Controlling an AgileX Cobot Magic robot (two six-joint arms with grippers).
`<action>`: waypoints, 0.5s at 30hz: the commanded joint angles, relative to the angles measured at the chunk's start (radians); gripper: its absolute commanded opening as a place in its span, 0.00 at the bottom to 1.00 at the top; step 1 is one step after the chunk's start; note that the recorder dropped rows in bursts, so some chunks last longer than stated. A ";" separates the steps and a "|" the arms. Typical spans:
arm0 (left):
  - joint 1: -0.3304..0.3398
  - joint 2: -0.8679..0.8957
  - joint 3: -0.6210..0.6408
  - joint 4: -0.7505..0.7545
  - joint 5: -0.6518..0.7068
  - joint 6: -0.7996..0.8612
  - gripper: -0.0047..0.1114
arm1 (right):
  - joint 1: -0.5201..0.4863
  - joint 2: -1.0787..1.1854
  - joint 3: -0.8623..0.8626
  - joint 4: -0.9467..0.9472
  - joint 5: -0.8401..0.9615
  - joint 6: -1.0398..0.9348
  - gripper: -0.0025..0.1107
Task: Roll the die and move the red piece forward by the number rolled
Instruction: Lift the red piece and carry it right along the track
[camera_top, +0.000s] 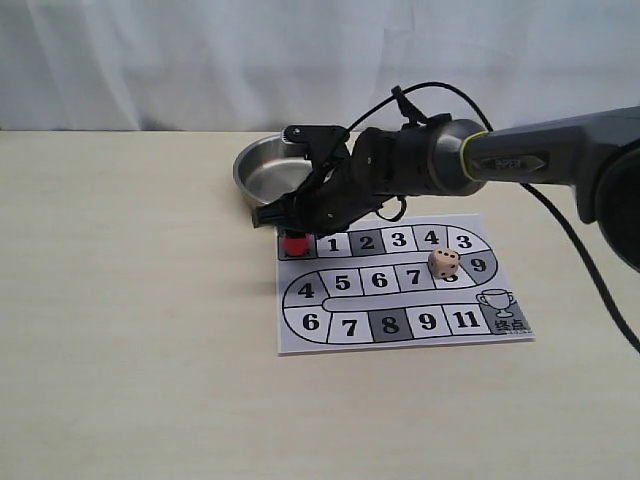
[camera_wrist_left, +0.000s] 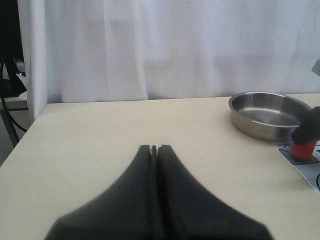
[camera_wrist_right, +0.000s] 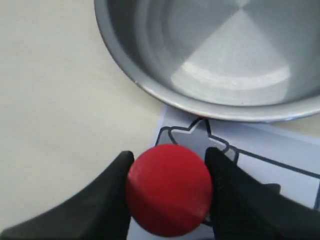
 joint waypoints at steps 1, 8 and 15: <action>-0.002 -0.002 0.003 -0.002 -0.009 -0.004 0.04 | 0.000 -0.071 0.000 -0.088 0.064 -0.008 0.06; -0.002 -0.002 0.003 -0.002 -0.009 -0.004 0.04 | -0.049 -0.108 0.000 -0.195 0.133 0.016 0.06; -0.002 -0.002 0.003 -0.002 -0.009 -0.004 0.04 | -0.073 -0.108 0.000 -0.197 0.142 0.020 0.06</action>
